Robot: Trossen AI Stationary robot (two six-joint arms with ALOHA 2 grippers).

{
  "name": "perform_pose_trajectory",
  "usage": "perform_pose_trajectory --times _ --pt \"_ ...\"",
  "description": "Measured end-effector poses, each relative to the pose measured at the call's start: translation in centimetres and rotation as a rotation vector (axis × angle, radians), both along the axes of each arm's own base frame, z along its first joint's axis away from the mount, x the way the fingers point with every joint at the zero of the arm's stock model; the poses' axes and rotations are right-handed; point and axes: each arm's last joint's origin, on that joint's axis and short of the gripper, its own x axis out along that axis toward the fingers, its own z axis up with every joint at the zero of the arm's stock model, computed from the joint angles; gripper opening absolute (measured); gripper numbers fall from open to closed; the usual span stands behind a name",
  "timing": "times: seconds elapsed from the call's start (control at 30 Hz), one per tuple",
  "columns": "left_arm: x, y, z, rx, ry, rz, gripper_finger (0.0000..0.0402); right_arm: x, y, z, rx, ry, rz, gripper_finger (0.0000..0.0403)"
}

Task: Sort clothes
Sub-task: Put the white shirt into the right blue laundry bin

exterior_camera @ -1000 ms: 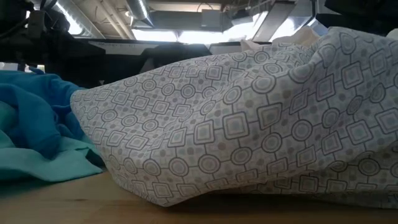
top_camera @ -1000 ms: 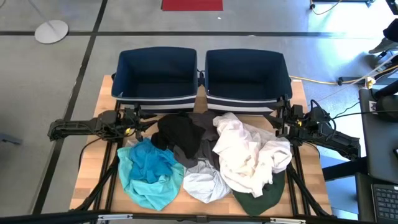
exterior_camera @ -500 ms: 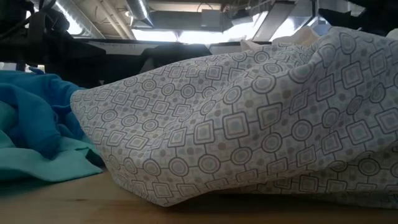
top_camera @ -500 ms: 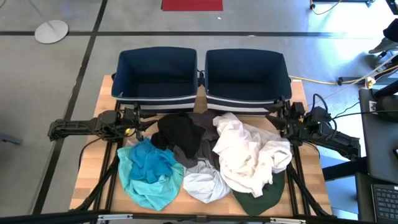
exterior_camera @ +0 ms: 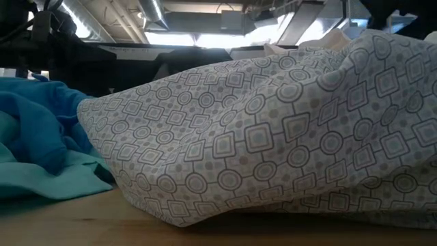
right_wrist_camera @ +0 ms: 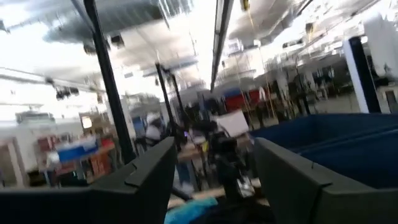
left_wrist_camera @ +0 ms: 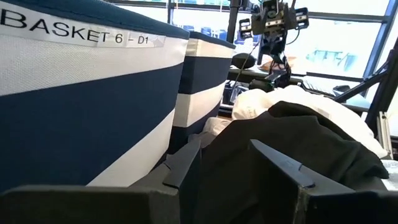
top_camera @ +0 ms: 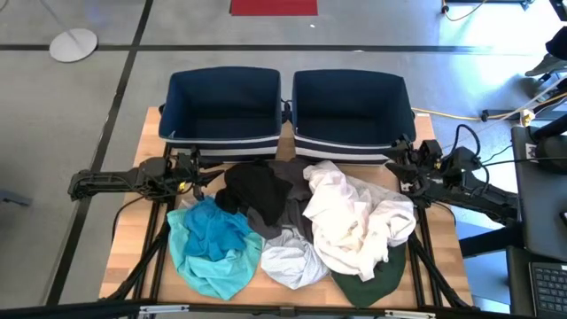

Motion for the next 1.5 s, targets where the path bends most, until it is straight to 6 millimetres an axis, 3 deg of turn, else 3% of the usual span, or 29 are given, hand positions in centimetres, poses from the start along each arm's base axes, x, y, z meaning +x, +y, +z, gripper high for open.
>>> perform_pose_trajectory --times 0.4,0.67,0.8,1.1,1.5 --pt "0.0 0.0 0.0 -0.031 -0.011 -0.002 0.0125 4.5 -1.4 6.1 -0.02 0.428 -0.017 0.0221" --pt "0.0 0.0 0.0 -0.03 -0.011 -0.002 0.0125 7.3 -1.0 8.0 -0.052 0.615 0.01 0.0221" --pt "0.0 0.0 0.0 -0.029 -0.011 -0.002 0.0125 8.6 0.5 7.9 -0.084 0.723 0.01 0.0221" --pt "0.0 0.0 0.0 -0.025 -0.01 -0.002 0.0125 10.6 4.0 5.9 -0.132 0.944 -0.013 0.0221" --pt "0.0 0.0 0.0 0.005 -0.002 0.0 0.0125 13.6 5.2 4.1 -0.103 1.01 -0.005 0.0221"
